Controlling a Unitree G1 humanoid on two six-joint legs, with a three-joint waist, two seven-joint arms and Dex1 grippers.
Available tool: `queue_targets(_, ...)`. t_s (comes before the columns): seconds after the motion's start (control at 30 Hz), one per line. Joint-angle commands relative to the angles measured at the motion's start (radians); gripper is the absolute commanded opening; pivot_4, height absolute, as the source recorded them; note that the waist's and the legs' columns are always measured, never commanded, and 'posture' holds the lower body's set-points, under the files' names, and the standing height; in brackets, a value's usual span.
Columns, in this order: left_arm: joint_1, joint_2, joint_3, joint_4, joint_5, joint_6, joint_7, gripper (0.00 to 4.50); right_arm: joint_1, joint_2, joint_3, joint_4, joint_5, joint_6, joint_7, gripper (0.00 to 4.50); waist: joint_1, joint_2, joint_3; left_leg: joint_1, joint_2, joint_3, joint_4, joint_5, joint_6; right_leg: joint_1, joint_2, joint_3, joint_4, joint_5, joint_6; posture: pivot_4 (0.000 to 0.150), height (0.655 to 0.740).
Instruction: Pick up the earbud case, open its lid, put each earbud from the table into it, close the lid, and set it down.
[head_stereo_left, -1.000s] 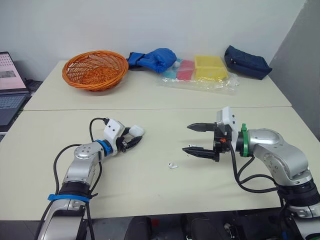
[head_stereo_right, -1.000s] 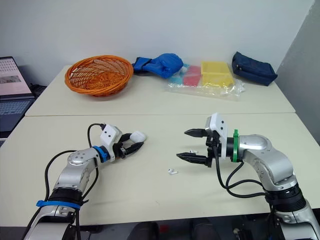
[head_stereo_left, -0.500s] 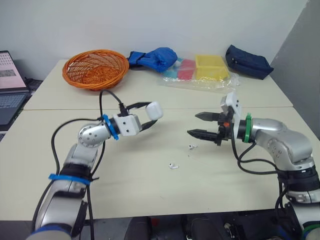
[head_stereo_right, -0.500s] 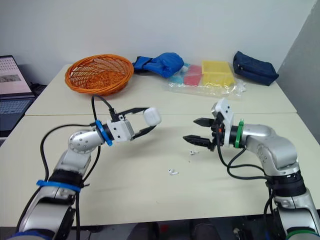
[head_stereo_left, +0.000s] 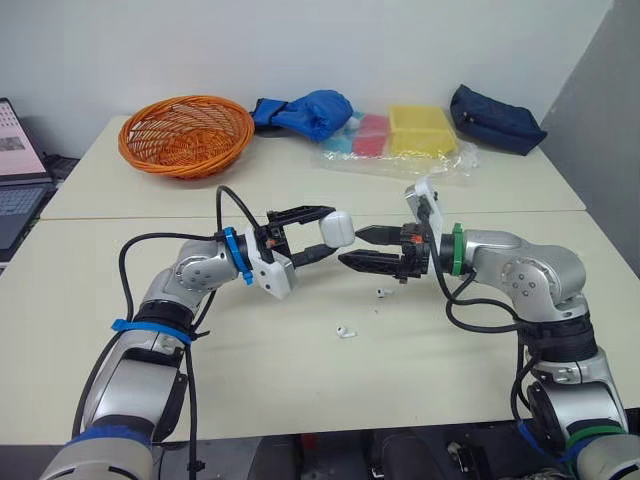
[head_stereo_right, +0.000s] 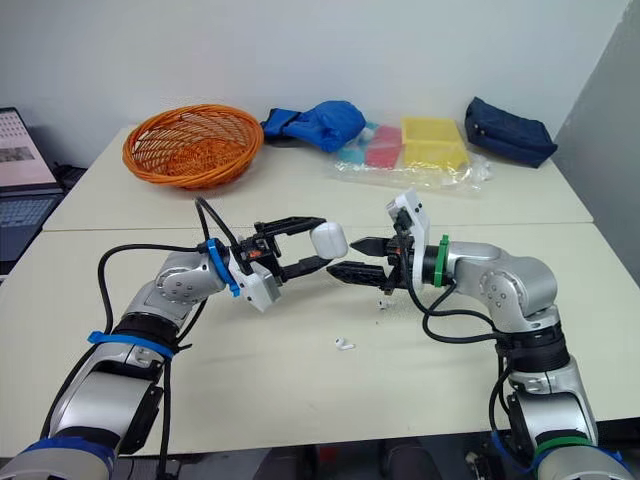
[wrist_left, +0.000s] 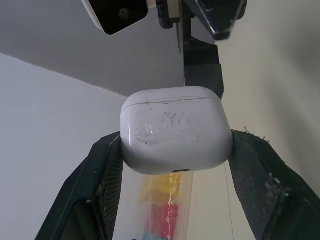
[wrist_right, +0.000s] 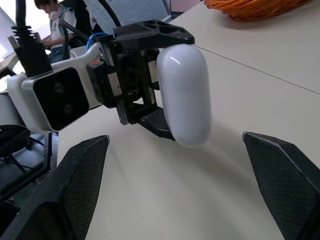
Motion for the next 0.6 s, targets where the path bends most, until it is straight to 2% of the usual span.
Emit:
queue_targets(0.03,-0.028,0.007,-0.012,-0.004,-0.004,-0.027,0.030,2.74,-0.011,0.019,-0.018,-0.008,0.009,-0.007,-0.021,4.50,0.000,0.000,0.000,0.000,0.000,0.000,0.000,0.000,0.000,0.000,0.000,0.000,0.000,0.000,0.000,0.150,0.7400)
queue_targets(0.27,-0.037,0.017,-0.030,-0.002,0.010,-0.057,0.054,2.74,-0.028,0.073,-0.058,0.014,0.045,0.045,-0.075,4.50,-0.001,0.000,0.000,0.000,0.001,0.000,0.001,0.000,0.000,-0.001,0.001,0.000,0.002,0.000,0.000,0.150,0.7400)
queue_targets(0.57,-0.049,0.015,-0.048,0.006,0.031,-0.068,0.085,2.74,-0.036,0.078,-0.046,0.035,0.035,0.051,-0.084,4.50,-0.001,0.000,0.000,0.000,0.001,0.000,0.001,0.000,0.000,-0.001,0.001,0.000,0.002,0.000,0.000,0.150,0.7400)
queue_targets(0.6,-0.047,0.014,-0.052,0.007,0.029,-0.069,0.085,2.74,-0.038,0.079,-0.048,0.043,0.034,0.053,-0.088,4.32,-0.001,0.000,0.000,0.000,0.001,0.000,0.001,0.000,0.000,-0.001,0.001,-0.001,0.002,0.000,0.000,0.150,0.7400)
